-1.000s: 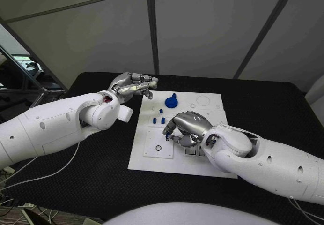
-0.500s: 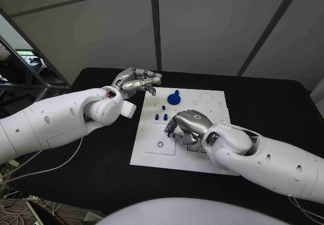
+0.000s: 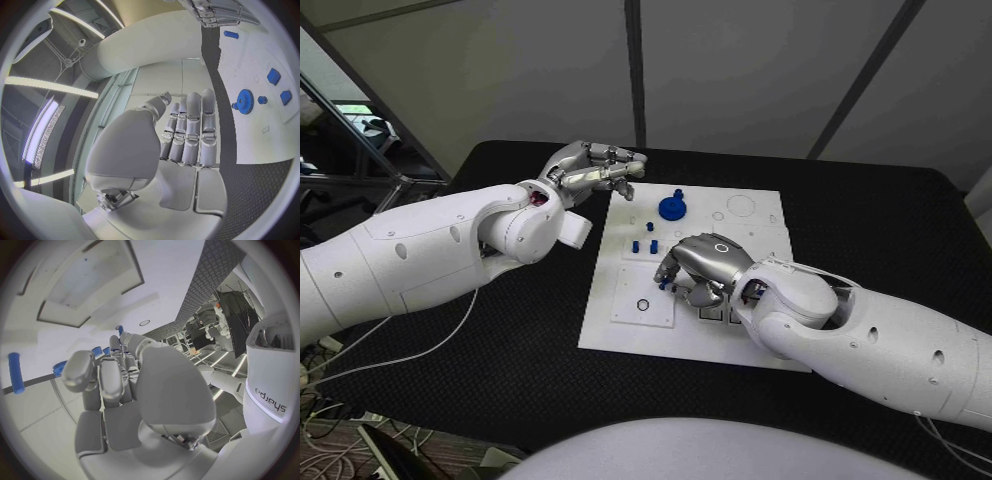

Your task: Assemble the parts on the task board

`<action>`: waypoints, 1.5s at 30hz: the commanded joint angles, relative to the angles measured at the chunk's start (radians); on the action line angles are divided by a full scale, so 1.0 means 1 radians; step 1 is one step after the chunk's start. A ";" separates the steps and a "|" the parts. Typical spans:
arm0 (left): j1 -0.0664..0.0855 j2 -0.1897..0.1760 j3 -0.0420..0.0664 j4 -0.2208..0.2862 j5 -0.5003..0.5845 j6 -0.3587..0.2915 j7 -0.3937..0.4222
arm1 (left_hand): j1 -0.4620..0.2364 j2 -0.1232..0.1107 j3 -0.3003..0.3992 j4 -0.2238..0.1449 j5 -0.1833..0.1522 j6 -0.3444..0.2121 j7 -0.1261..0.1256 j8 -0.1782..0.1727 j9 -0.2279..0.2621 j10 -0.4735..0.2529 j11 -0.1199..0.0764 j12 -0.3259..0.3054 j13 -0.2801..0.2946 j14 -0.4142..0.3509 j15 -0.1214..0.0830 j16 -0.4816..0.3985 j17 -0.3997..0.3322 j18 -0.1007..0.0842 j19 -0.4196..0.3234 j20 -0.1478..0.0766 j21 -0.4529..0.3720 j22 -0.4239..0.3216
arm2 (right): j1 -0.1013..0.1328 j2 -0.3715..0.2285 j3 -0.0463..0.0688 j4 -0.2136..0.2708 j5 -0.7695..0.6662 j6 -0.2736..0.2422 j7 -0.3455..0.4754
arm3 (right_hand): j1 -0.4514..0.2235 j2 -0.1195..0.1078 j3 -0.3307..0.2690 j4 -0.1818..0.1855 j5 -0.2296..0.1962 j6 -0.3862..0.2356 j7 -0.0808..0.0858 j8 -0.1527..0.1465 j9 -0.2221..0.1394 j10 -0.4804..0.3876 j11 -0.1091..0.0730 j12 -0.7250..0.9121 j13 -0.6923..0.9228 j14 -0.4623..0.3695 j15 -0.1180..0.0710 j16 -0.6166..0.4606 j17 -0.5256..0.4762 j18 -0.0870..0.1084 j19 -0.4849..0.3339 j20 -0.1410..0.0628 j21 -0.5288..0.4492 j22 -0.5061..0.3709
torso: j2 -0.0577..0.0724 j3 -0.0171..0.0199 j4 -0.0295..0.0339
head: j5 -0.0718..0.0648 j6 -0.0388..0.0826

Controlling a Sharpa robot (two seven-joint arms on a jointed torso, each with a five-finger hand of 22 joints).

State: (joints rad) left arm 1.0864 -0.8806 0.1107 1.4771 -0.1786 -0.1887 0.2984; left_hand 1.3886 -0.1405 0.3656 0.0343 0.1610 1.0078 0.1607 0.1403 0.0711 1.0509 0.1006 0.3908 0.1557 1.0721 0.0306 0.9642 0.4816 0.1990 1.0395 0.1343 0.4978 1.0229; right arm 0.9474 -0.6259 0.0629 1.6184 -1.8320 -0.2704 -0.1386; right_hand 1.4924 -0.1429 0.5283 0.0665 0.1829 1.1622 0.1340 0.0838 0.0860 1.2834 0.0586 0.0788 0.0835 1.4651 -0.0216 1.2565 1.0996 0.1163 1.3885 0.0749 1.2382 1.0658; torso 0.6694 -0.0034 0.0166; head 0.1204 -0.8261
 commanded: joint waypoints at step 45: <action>0.002 0.004 0.001 -0.004 0.003 0.018 -0.012 | -0.002 0.014 -0.011 0.001 -0.002 -0.005 0.010 0.004 0.000 -0.013 0.002 0.006 0.002 -0.008 0.003 -0.006 -0.002 -0.017 0.009 0.000 -0.007 -0.005 | 0.001 0.011 0.000 -0.005 -0.041 -0.008 -0.004 | -0.090 -0.048 -0.033 -0.032 0.055 -0.093 0.015 -0.021 -0.017 -0.198 0.039 -0.008 -0.019 0.021 0.027 -0.006 -0.036 -0.007 -0.043 0.027 -0.027 -0.042 | 0.000 0.0004 -0.0001 | 0.007 -0.007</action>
State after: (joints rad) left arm 1.0865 -0.8782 0.1107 1.4729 -0.1783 -0.1797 0.2857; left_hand 1.3845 -0.1364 0.3598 0.0346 0.1610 1.0041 0.1644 0.1403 0.0711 1.0437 0.1007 0.3908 0.1564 1.0686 0.0340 0.9642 0.4809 0.1933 1.0396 0.1343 0.4939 1.0192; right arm 0.9475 -0.6139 0.0627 1.6093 -1.8658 -0.2359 -0.1552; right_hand 1.4091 -0.1905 0.4965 0.0400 0.2345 1.0738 0.1493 0.0658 0.0703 1.0912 0.1001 0.0657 0.0639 1.4631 -0.0016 1.2565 1.0655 0.1165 1.3540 0.1014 1.2156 1.0247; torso 0.6692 -0.0034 0.0166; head 0.1285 -0.8353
